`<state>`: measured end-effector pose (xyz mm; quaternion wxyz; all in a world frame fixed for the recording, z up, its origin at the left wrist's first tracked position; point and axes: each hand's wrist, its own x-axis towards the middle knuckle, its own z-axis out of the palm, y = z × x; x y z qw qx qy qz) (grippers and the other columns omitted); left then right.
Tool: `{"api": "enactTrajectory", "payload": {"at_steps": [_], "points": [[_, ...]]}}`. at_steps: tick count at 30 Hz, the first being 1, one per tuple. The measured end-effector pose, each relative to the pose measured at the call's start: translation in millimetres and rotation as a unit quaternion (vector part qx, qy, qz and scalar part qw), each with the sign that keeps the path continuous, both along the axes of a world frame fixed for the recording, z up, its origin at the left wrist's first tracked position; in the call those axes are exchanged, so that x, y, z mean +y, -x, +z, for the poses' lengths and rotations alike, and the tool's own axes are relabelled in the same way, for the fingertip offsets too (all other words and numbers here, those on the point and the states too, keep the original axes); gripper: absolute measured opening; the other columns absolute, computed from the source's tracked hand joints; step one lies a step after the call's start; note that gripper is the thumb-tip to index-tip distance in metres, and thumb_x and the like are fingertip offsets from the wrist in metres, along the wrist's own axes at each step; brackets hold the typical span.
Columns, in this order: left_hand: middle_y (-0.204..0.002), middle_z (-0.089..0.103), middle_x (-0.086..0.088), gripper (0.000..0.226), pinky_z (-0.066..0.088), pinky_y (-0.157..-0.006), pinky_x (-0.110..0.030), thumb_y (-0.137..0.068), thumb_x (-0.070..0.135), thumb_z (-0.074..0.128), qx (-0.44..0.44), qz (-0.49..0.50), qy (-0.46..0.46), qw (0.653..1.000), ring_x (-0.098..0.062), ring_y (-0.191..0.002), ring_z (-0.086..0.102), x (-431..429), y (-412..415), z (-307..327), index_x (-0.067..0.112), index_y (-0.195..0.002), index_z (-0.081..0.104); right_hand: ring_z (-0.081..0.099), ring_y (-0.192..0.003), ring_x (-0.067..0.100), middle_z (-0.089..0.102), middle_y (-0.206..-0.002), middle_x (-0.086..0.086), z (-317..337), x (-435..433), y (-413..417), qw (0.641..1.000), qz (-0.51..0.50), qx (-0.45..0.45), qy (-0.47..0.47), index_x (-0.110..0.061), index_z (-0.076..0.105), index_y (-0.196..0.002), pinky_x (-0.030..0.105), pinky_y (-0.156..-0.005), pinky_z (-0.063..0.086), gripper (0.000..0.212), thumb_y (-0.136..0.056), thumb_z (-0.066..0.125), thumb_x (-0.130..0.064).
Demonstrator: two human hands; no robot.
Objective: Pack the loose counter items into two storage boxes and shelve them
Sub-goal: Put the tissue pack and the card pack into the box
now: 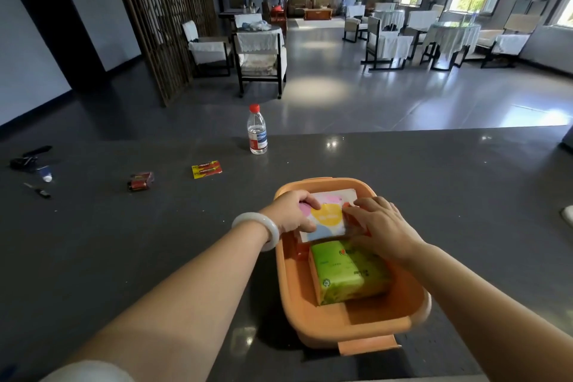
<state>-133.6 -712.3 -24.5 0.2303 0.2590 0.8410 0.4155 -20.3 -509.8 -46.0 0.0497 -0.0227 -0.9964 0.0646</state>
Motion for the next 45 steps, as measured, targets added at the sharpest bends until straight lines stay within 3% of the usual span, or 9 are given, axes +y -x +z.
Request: {"api": "enactTrajectory", "payload": {"at_steps": [2,7,11,14,18,21,29,36,45], "points": [[-0.123,0.053,0.003,0.040,0.052,-0.093,-0.034,-0.073,0.009,0.079,0.025,-0.019,0.042,0.999,-0.015,-0.106,0.056,7,3,-2,0.034,-0.099,0.063,0.025,-0.135,0.020,0.037,-0.145,-0.008,-3,2,3,1.000,-0.003,-0.010,-0.013,-0.037,0.038,-0.144,0.038,-0.114,0.020,0.065,-0.086,0.058,-0.057],[-0.144,0.035,0.003,0.042,0.034,-0.109,-0.031,-0.077,0.018,0.078,0.233,-0.048,0.146,0.960,-0.020,-0.132,0.033,19,1,-6,0.021,-0.117,0.065,0.022,-0.136,0.021,0.032,-0.147,-0.007,-7,7,2,0.999,-0.002,-0.013,-0.040,-0.035,0.040,-0.143,0.038,-0.115,0.018,0.063,-0.086,0.057,-0.055],[-0.137,0.048,0.007,0.051,0.016,-0.115,-0.038,-0.075,0.051,0.075,0.336,-0.059,0.202,0.918,-0.018,-0.137,0.030,13,1,-12,0.026,-0.118,0.063,0.020,-0.136,0.021,0.032,-0.147,-0.007,-6,11,0,0.999,-0.022,-0.003,-0.031,-0.031,0.041,-0.144,0.033,-0.114,0.015,0.060,-0.089,0.054,-0.053],[-0.138,0.052,0.008,0.051,0.001,-0.119,-0.053,-0.082,0.057,0.067,0.319,-0.056,0.243,0.914,-0.018,-0.144,0.021,7,1,-15,0.028,-0.123,0.062,0.016,-0.136,0.023,0.028,-0.148,-0.006,-4,7,1,0.999,-0.043,0.016,-0.012,-0.035,0.050,-0.136,0.039,-0.112,0.014,0.053,-0.090,0.050,-0.059],[-0.150,0.041,0.010,0.068,-0.001,-0.116,-0.062,-0.085,0.062,0.059,0.271,-0.068,0.270,0.921,-0.019,-0.147,0.013,6,2,-20,0.033,-0.144,0.044,0.015,-0.137,0.029,0.015,-0.154,0.000,0,6,9,0.994,-0.103,-0.026,0.011,-0.039,0.050,-0.135,0.043,-0.111,0.018,0.056,-0.085,0.054,-0.064],[-0.156,0.030,0.014,0.074,0.001,-0.115,-0.063,-0.088,0.062,0.055,0.280,-0.080,0.297,0.910,-0.021,-0.148,0.009,9,3,-21,0.035,-0.152,0.029,0.026,-0.130,0.033,0.019,-0.151,0.005,1,7,14,0.987,-0.127,-0.071,0.062,-0.038,0.046,-0.139,0.044,-0.109,0.030,0.056,-0.087,0.057,-0.056],[-0.155,0.033,0.014,0.071,0.024,-0.112,-0.057,-0.090,0.055,0.057,0.282,-0.067,0.282,0.915,-0.021,-0.140,0.025,9,2,-23,0.037,-0.152,0.028,0.037,-0.123,0.035,0.030,-0.138,0.006,0,7,12,0.979,-0.144,-0.092,0.107,-0.034,0.042,-0.143,0.043,-0.106,0.036,0.060,-0.088,0.060,-0.051],[-0.156,0.031,0.013,0.072,0.027,-0.109,-0.056,-0.090,0.056,0.056,0.293,-0.077,0.294,0.907,-0.023,-0.139,0.026,11,4,-24,0.036,-0.153,0.025,0.036,-0.122,0.029,0.033,-0.130,0.002,11,12,19,0.981,-0.136,-0.121,0.071,-0.038,0.041,-0.141,0.042,-0.099,0.043,0.069,-0.081,0.063,-0.061],[-0.159,0.026,0.012,0.069,0.024,-0.112,-0.058,-0.094,0.052,0.053,0.288,-0.086,0.304,0.904,-0.024,-0.141,0.023,8,6,-24,0.035,-0.154,0.022,0.035,-0.124,0.032,0.031,-0.133,0.004,4,8,18,0.982,-0.132,-0.109,0.086,-0.034,0.036,-0.147,0.045,-0.103,0.041,0.070,-0.085,0.057,-0.060]]}}
